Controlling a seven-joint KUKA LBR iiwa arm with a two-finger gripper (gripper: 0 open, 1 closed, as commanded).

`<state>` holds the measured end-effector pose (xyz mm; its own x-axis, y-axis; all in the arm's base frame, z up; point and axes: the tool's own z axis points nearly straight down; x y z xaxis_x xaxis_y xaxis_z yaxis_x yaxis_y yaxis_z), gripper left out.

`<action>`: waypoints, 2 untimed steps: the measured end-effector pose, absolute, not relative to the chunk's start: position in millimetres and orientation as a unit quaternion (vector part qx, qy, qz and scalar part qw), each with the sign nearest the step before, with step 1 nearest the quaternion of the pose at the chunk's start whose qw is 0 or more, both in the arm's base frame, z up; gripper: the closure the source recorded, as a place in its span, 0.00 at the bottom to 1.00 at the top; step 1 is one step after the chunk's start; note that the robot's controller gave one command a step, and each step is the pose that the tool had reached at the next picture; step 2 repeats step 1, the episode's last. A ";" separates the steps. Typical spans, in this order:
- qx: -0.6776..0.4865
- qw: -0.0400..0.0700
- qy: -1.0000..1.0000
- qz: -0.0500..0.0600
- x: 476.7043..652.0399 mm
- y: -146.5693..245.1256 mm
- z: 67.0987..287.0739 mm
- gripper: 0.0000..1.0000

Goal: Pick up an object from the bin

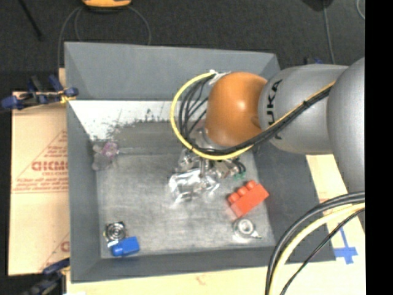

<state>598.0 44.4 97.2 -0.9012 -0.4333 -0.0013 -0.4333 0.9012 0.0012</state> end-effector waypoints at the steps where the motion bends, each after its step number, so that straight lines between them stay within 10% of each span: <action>1: -0.223 0.004 0.975 -0.002 591.9 52.9 205.6 1.00; 2: -0.223 0.004 0.975 -0.002 591.9 52.9 205.6 1.00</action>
Offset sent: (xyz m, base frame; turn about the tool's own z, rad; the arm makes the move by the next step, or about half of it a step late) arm -0.0079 0.0106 0.1041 -0.0027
